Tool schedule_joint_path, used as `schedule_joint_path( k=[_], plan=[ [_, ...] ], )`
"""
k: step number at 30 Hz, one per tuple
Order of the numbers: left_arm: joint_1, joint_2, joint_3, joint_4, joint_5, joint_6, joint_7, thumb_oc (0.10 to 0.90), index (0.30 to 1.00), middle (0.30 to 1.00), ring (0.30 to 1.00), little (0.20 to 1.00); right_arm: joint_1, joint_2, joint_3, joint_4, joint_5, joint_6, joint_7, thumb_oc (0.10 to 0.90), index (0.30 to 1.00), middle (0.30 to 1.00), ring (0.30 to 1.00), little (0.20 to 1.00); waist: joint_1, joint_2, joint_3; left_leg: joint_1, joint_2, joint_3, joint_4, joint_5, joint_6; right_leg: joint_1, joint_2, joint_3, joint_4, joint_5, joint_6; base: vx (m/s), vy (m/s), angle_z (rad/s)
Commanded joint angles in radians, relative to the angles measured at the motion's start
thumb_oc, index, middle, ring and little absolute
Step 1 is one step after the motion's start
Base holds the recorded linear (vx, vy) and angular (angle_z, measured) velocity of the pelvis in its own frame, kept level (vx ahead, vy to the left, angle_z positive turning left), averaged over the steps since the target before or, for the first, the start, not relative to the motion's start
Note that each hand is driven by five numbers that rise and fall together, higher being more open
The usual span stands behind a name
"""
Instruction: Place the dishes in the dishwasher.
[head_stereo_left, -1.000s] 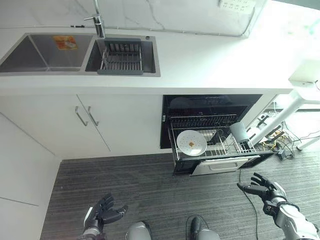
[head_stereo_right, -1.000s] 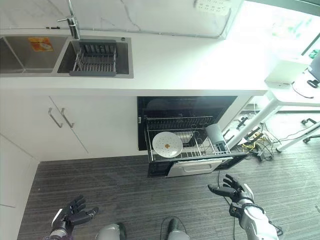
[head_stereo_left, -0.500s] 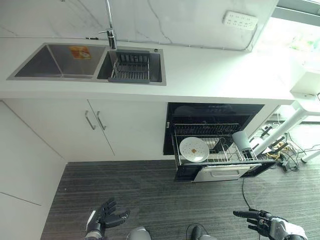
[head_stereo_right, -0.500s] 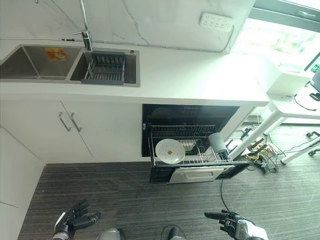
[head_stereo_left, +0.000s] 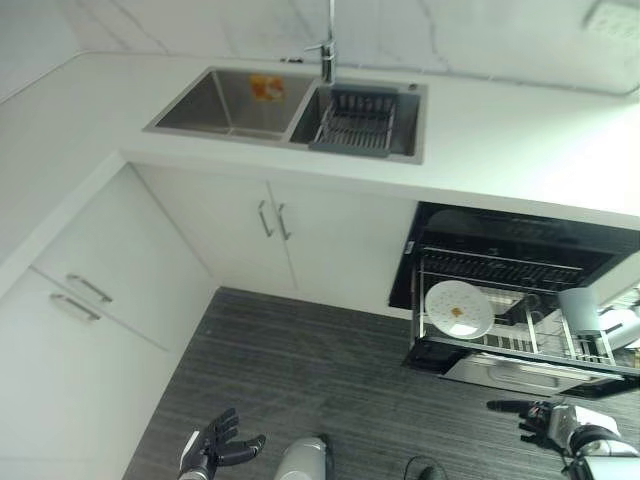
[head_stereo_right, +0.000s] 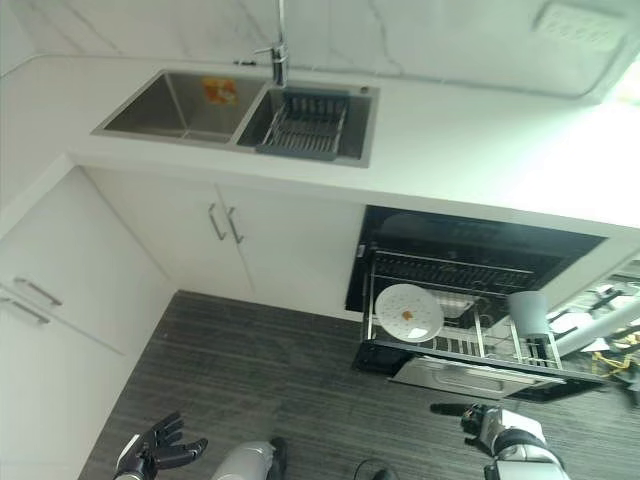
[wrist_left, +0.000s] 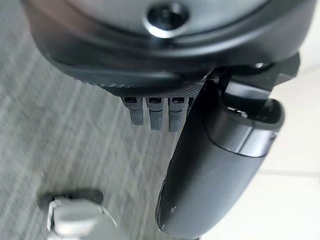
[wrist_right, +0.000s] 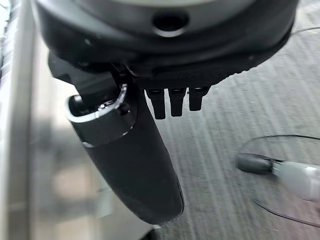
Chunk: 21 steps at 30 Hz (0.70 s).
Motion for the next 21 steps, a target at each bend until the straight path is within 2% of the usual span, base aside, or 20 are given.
schedule_joint_path(
  k=[1, 4, 6, 11, 12, 15, 18, 21],
  plan=[
    [-0.033, 0.054, -0.025, -0.039, -0.032, -0.015, 0.031, 0.8, 0.9, 0.9, 0.9, 0.9, -0.083, -0.15, 0.007, 0.035, 0.024, -0.004, -0.042, 0.8, 0.9, 0.9, 0.9, 0.9, 0.028, 0.018, 0.019, 0.074, 0.059, -0.073, -0.13, -0.016, -0.114, -0.047, -0.016, 0.048, 0.084, -0.091, 0.068, 0.0, 0.104, 0.3],
    [-0.026, 0.053, -0.031, -0.043, -0.041, -0.012, 0.026, 0.8, 0.9, 0.9, 0.9, 0.9, -0.143, -0.209, 0.008, 0.045, 0.048, -0.012, -0.049, 0.8, 0.9, 0.9, 0.9, 0.9, 0.041, 0.04, 0.037, 0.056, 0.043, -0.085, -0.13, -0.008, -0.115, -0.052, -0.038, 0.038, 0.084, -0.086, 0.073, 0.01, 0.089, 0.32],
    [-0.013, 0.058, -0.037, -0.067, -0.04, -0.003, 0.019, 0.8, 0.9, 0.9, 0.9, 0.9, -0.182, -0.247, -0.004, 0.04, 0.105, -0.017, -0.083, 0.8, 0.9, 0.9, 0.9, 0.9, 0.055, 0.056, 0.051, 0.044, 0.02, -0.104, -0.13, -0.005, -0.114, -0.057, -0.059, 0.034, 0.084, -0.077, 0.076, 0.04, 0.082, 0.18],
    [0.017, 0.082, -0.058, -0.138, -0.069, 0.037, 0.027, 0.8, 0.9, 0.9, 0.9, 0.9, -0.301, -0.366, -0.001, 0.048, 0.124, -0.031, -0.157, 0.8, 0.9, 0.9, 0.9, 0.9, 0.075, 0.094, 0.074, 0.008, 0.001, -0.112, -0.13, 0.008, -0.117, -0.077, -0.09, 0.025, 0.084, -0.065, 0.079, 0.02, 0.087, 0.13],
    [0.022, 0.088, -0.061, -0.148, -0.074, 0.044, 0.029, 0.8, 0.9, 0.9, 0.9, 0.9, -0.328, -0.388, 0.01, 0.044, 0.122, -0.032, -0.168, 0.8, 0.9, 0.9, 0.9, 0.9, 0.077, 0.099, 0.076, 0.002, -0.002, -0.113, -0.13, 0.01, -0.117, -0.081, -0.094, 0.025, 0.084, -0.063, 0.078, 0.03, 0.108, 0.24],
    [0.042, 0.102, -0.065, -0.165, -0.098, 0.046, 0.045, 0.8, 0.9, 0.9, 0.9, 0.9, -0.448, -0.459, 0.08, 0.029, 0.086, -0.09, -0.215, 0.8, 0.9, 0.9, 0.9, 0.9, 0.091, 0.116, 0.083, -0.021, -0.021, -0.123, -0.13, 0.014, -0.118, -0.093, -0.108, 0.026, 0.084, -0.061, 0.08, 0.03, 0.105, 0.13],
    [0.051, 0.099, -0.053, -0.153, -0.123, 0.042, 0.058, 0.8, 0.9, 0.9, 0.9, 0.9, -0.526, -0.488, 0.135, 0.017, 0.064, -0.117, -0.235, 0.8, 0.9, 0.9, 0.9, 0.9, 0.103, 0.123, 0.079, -0.035, -0.034, -0.132, -0.13, 0.018, -0.119, -0.1, -0.124, 0.024, 0.084, -0.055, 0.085, 0.05, 0.073, 0.08],
    [0.07, 0.094, -0.045, -0.135, -0.099, 0.043, 0.025, 0.8, 0.9, 0.9, 0.9, 0.9, -0.641, -0.544, 0.226, 0.016, 0.028, -0.15, -0.235, 0.8, 0.9, 0.9, 0.9, 0.9, 0.119, 0.147, 0.069, -0.049, -0.049, -0.139, -0.13, 0.024, -0.116, -0.097, -0.146, 0.011, 0.084, -0.055, 0.084, 0.08, 0.11, 0.11]
  ],
)
